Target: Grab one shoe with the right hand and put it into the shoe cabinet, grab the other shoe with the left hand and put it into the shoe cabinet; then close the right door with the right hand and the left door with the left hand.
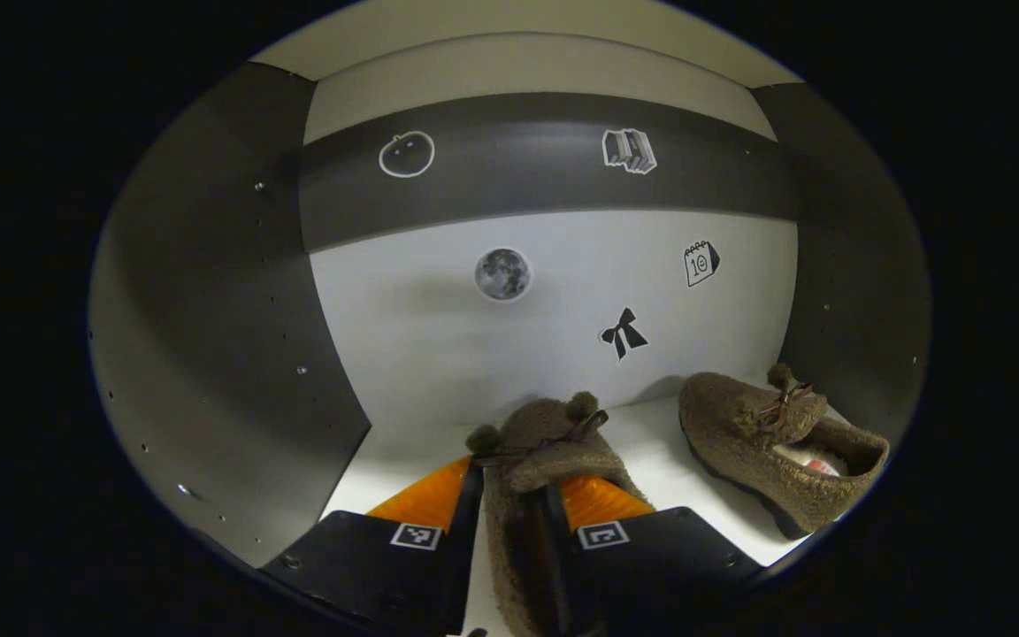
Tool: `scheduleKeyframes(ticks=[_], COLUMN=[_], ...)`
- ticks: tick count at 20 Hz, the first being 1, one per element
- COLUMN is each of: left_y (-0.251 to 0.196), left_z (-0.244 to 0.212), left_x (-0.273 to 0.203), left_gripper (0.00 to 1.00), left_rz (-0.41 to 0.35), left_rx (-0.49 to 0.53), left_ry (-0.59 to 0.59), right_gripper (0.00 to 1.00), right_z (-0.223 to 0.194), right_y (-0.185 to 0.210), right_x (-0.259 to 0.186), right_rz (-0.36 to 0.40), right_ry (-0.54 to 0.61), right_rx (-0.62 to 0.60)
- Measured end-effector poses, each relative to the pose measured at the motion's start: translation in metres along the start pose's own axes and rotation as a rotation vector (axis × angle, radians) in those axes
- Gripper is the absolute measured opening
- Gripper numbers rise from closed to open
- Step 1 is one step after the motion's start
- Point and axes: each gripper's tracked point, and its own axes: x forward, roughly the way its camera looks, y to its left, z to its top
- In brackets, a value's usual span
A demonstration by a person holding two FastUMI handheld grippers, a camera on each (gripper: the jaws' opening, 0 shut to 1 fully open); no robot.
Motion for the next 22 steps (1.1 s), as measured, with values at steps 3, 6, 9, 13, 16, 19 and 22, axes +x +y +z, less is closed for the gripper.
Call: scheduleKeyframes(ticks=[3, 6, 9, 13, 16, 19, 22], left_y=[0.011, 0.014, 0.007, -0.009, -0.019, -0.025, -0.023], left_z=[0.003, 0.005, 0.019, 0.041, 0.048, 0.034, 0.020], left_x=[-0.018, -0.046, -0.092, -0.195, -0.293, -0.377, -0.444], left_gripper=[0.98, 0.96, 0.96, 0.97, 0.98, 0.98, 0.96], left_rz=[0.012, -0.016, -0.083, -0.194, -0.262, -0.326, -0.402], left_rx=[0.005, -0.027, -0.089, -0.119, -0.067, -0.064, -0.110], left_ry=[-0.012, -0.052, -0.137, -0.287, -0.415, -0.487, -0.511], right_gripper=[0.98, 0.98, 0.98, 0.98, 0.98, 0.98, 0.98], right_z=[0.003, 0.008, 0.013, 0.032, 0.050, 0.048, 0.045], right_y=[0.004, 0.012, 0.019, 0.019, -0.001, -0.038, -0.080], right_x=[0.000, 0.000, -0.004, -0.017, -0.031, -0.041, -0.046], right_rz=[0.020, 0.042, 0.065, 0.053, -0.013, -0.092, -0.157], right_ry=[-0.012, -0.028, -0.044, -0.100, -0.165, -0.160, -0.147], right_rx=[0.007, 0.019, 0.024, 0.002, -0.020, 0.002, 0.028])
